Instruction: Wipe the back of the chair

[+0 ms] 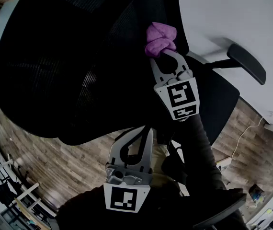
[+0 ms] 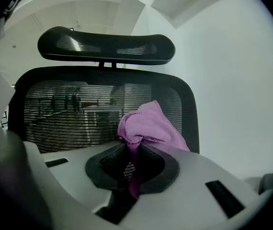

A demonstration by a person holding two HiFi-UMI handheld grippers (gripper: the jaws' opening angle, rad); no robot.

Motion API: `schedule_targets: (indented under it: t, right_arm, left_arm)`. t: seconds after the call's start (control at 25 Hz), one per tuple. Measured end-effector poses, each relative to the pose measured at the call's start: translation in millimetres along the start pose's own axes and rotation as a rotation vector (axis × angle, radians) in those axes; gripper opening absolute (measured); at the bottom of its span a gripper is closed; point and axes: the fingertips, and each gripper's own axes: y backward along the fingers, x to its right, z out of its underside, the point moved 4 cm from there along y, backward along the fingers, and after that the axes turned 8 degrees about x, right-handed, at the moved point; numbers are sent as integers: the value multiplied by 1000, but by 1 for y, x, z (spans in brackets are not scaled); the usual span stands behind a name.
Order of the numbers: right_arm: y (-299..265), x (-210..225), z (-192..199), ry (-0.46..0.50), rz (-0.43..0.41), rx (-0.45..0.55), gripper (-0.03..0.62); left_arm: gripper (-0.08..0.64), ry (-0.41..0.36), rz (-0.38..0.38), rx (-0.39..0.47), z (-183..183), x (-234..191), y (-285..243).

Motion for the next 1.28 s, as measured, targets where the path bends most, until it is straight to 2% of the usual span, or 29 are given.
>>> schedule_targets:
  t: [0.96, 1.28]
  right_arm:
    - [32, -72, 4, 9, -133, 4, 44]
    - [40, -85, 9, 6, -192, 6, 44]
  left_arm:
    - [9, 0, -58, 30, -4, 23, 31]
    - [9, 4, -134, 36, -2, 31, 37]
